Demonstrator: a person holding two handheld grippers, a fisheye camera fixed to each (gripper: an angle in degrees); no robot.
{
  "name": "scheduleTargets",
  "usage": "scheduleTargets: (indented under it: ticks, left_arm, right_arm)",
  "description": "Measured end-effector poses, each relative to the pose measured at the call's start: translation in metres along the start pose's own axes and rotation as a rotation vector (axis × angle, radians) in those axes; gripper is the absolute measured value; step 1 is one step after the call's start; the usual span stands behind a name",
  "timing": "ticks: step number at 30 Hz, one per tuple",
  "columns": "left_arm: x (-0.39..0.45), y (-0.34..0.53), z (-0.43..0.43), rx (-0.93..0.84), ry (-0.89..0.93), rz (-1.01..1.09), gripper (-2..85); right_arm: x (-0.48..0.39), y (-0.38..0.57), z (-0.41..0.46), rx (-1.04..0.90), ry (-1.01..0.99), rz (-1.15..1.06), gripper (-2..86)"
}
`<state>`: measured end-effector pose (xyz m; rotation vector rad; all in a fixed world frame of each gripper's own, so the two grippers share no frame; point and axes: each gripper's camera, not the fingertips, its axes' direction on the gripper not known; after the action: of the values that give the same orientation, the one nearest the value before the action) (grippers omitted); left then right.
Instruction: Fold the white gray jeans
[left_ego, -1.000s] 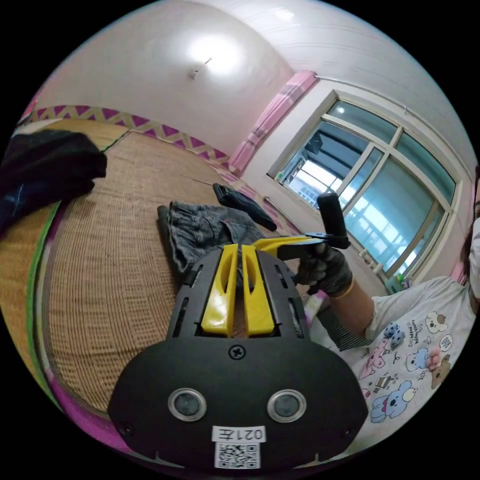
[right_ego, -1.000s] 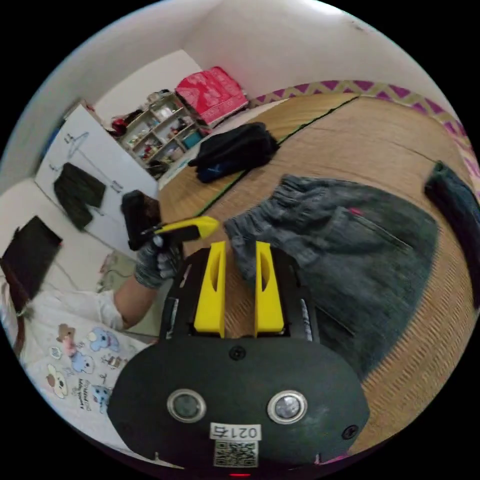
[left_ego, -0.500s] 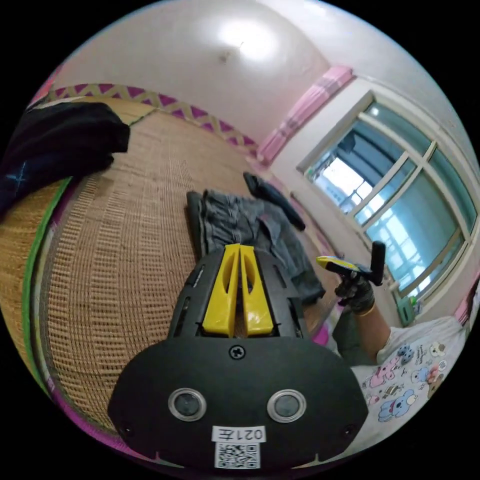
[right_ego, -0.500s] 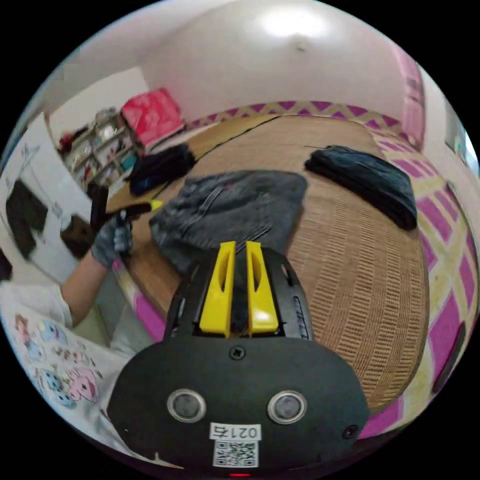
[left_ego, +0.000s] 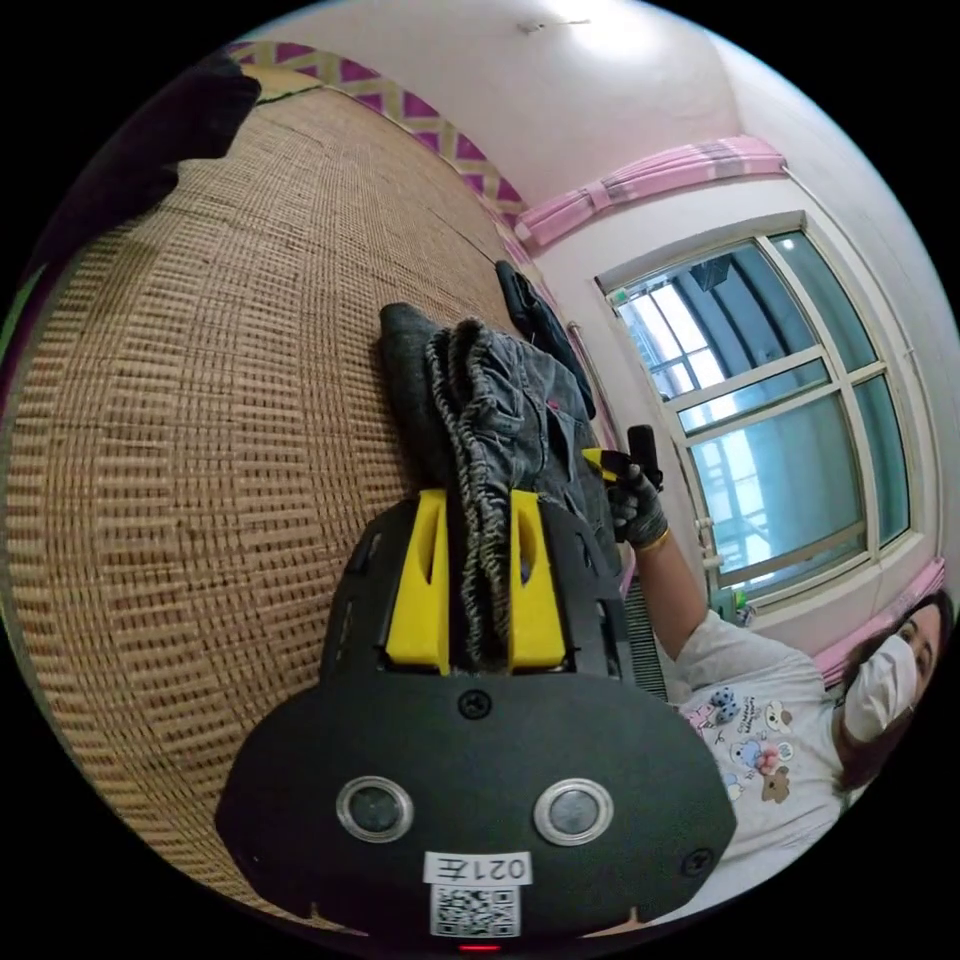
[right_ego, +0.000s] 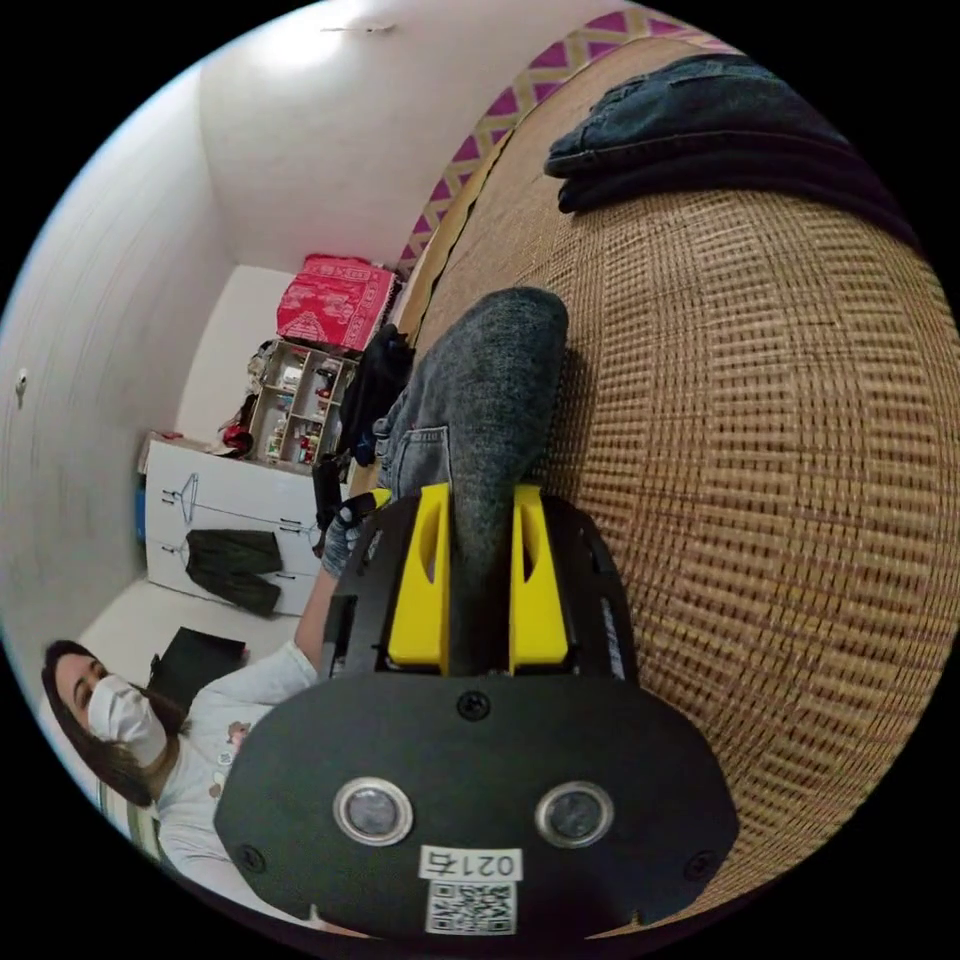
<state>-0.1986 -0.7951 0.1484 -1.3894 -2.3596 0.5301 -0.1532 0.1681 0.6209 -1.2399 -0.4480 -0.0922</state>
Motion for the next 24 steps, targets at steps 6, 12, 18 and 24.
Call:
scheduleTargets:
  ticks: [6,12,18,24]
  left_arm:
    - [0.018,-0.004,-0.042,0.068,0.021,0.050,5.7]
    - [0.035,-0.014,-0.189,0.312,-0.088,0.118,5.6]
    - [0.025,-0.042,-0.336,0.529,-0.324,0.058,6.0]
    - [-0.090,-0.069,-0.387,0.615,-0.538,-0.337,7.6]
  right_arm:
    - [-0.055,-0.017,-0.006,-0.057,0.034,-0.163,5.8]
    - [-0.173,-0.103,0.062,-0.117,0.011,-0.387,5.8]
    - [-0.314,-0.212,0.196,-0.157,0.056,-0.607,6.6]
    - [-0.345,-0.231,0.294,-0.076,0.336,-0.602,8.1]
